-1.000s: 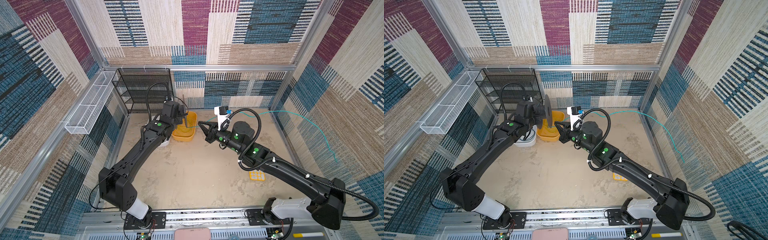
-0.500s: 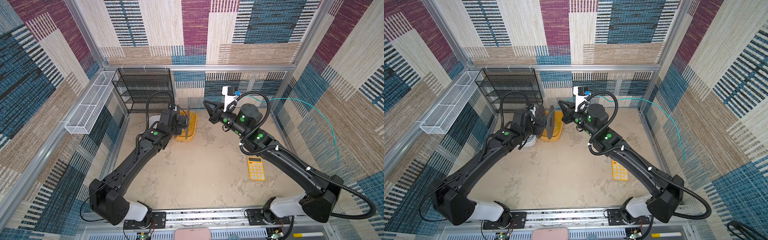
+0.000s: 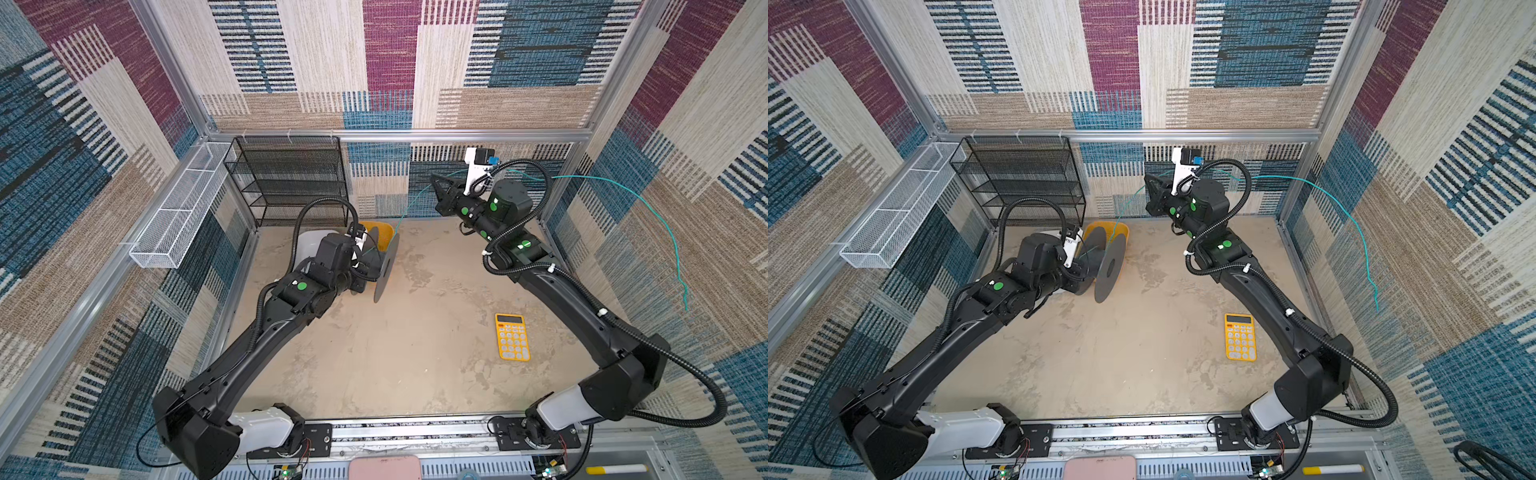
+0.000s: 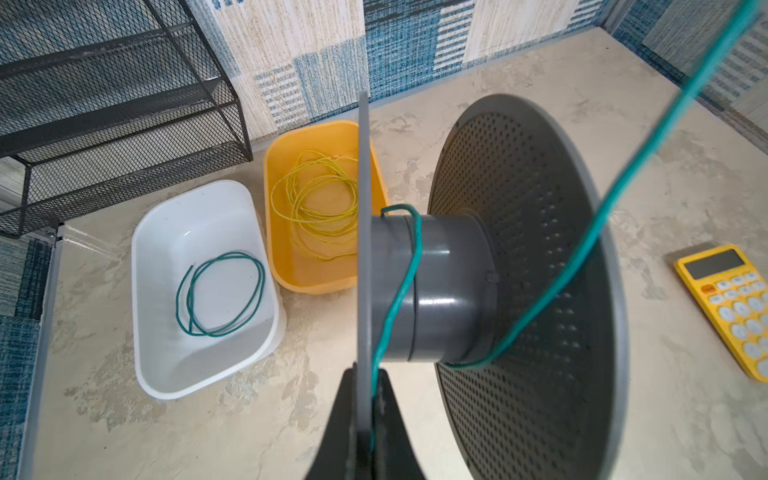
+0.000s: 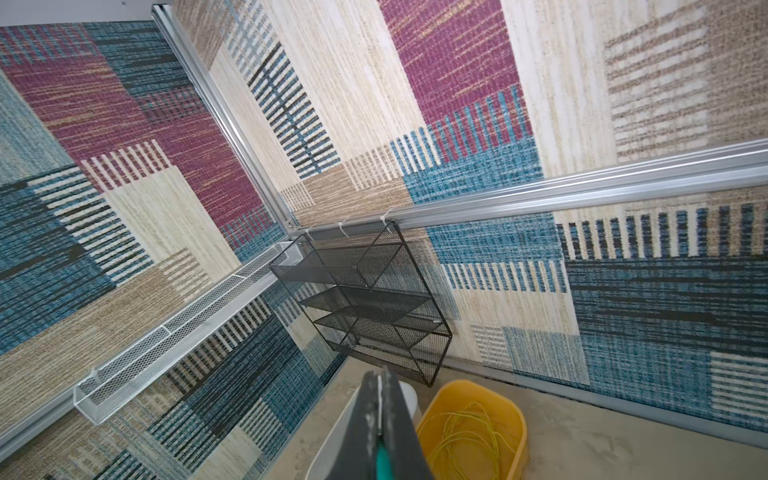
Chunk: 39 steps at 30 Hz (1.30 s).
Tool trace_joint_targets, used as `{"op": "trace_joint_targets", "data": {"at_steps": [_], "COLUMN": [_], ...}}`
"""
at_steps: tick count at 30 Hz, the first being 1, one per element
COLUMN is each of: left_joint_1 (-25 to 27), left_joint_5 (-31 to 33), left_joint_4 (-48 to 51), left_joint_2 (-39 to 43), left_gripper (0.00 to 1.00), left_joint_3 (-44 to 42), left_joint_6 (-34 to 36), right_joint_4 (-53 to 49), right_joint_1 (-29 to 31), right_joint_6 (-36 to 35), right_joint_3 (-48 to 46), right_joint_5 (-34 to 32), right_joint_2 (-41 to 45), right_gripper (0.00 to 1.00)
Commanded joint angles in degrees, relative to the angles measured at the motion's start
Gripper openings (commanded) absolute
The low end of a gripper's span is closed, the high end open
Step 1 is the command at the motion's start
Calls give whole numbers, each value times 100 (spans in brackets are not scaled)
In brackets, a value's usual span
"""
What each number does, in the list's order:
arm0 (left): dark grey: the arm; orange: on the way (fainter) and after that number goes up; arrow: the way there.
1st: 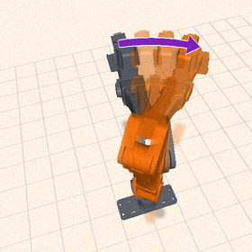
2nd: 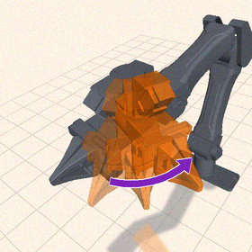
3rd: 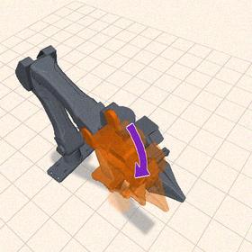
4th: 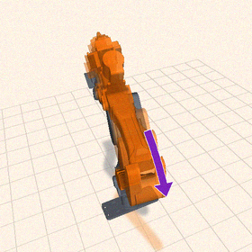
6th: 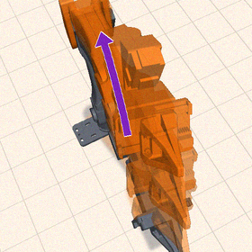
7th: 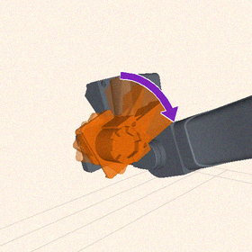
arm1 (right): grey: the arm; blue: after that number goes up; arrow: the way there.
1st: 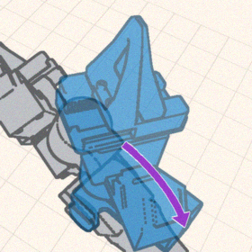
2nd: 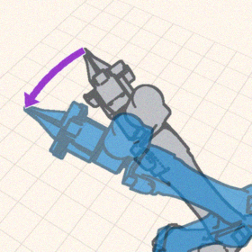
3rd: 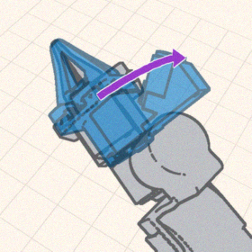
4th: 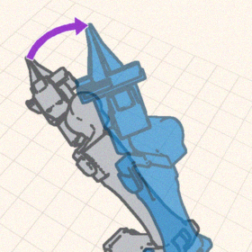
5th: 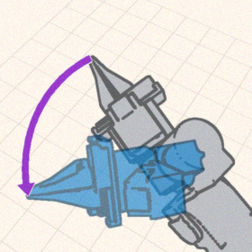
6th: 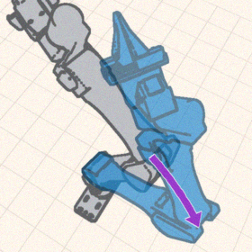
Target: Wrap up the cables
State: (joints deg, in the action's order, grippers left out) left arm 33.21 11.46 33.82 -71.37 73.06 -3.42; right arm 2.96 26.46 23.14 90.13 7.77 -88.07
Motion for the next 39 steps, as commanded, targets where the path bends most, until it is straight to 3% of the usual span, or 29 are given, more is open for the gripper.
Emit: {"op": "trace_joint_targets", "data": {"at_steps": [1, 12, 26, 34, 39], "left_joint_1": [70, 159, 135, 88, 15], "left_joint_5": [-117, -399, -1106, -936, -937], "left_joint_4": [300, 487, 329, 145, -83], "left_joint_2": [240, 1162, 1291, 1171, 967], "left_gripper": [0, 0, 0, 0, 0], "left_joint_3": [-128, -712, 5, 421, 602], "left_joint_6": [183, 84, -176, -203, -274], "right_joint_4": [118, 206, 742, 1371, 1924], "right_joint_1": [-216, -761, -786, -886, -894], "right_joint_6": [26, 310, 605, 1415, 1897], "right_joint_3": [132, 321, -736, -1512, -2077], "right_joint_5": [-13, 248, 353, 1605, 2007], "right_joint_2": [-214, -1091, -1836, -2181, -2274], "right_gripper": [0, 0, 0, 0, 0]}}
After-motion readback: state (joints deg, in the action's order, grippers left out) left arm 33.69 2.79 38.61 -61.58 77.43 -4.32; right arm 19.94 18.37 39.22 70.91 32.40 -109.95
